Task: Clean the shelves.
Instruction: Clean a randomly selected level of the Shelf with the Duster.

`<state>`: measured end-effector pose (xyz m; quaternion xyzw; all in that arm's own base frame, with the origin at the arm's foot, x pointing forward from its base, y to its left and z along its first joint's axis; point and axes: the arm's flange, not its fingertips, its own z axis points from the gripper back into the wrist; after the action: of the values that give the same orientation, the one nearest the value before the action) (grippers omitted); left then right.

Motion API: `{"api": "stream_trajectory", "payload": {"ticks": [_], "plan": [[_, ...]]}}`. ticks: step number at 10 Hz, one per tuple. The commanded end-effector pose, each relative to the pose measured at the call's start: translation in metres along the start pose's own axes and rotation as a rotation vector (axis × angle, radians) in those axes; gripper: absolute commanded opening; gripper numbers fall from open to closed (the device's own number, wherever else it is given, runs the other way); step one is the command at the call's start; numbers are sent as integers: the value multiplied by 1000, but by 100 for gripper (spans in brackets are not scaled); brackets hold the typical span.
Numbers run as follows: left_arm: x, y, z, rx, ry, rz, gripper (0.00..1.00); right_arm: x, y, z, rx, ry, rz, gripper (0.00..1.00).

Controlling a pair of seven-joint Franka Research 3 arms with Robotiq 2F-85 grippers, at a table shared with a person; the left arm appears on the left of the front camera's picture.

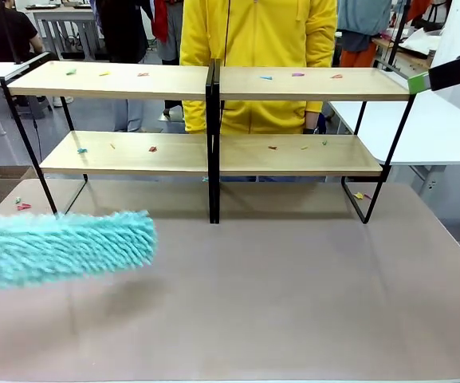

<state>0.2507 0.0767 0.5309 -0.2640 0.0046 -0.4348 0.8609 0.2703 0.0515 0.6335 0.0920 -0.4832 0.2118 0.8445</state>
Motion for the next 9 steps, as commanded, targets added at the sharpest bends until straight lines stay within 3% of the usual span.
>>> {"api": "stream_trajectory", "payload": {"ticks": [1,3,6,7,8,9], "plan": [[-58,29,70,-259,-403,-308,12,0,0,0,0,3,-1,100],[-118,36,106,-220,-839,-239,12,0,0,0,0,3,-1,100],[-178,47,169,-208,-1232,-101,12,0,0,0,0,3,-1,100],[-194,45,193,-210,-1292,-66,12,0,0,0,0,3,-1,100],[-196,46,207,-218,-1247,29,12,0,0,0,0,3,-1,100],[-196,44,170,-162,-1125,-52,12,0,0,0,0,3,-1,100]]}}
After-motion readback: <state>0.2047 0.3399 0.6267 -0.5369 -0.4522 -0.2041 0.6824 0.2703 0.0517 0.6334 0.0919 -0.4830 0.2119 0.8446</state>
